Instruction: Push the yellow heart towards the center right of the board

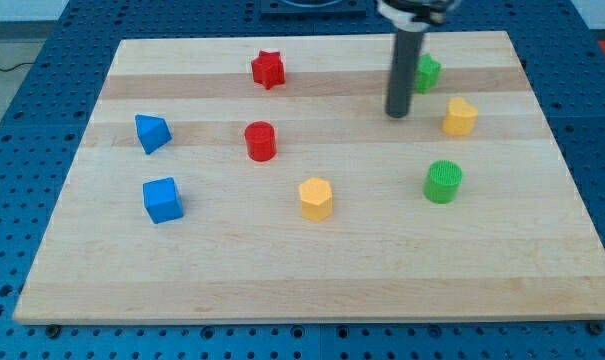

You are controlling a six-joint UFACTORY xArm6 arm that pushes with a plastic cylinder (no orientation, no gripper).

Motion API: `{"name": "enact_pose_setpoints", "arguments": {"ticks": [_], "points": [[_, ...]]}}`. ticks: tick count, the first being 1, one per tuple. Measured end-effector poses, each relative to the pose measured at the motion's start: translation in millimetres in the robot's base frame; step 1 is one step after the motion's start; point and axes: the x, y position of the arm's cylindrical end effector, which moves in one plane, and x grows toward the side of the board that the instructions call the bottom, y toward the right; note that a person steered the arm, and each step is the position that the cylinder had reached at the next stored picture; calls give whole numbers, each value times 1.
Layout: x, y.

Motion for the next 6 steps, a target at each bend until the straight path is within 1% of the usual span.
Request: {"name": "enact_pose_setpoints", "arguments": {"ticks": [1, 2, 3, 4, 5, 6], "points": [[6, 49], [6, 78], [6, 33], [-5, -45], [-50, -62], [-78, -39]]}}
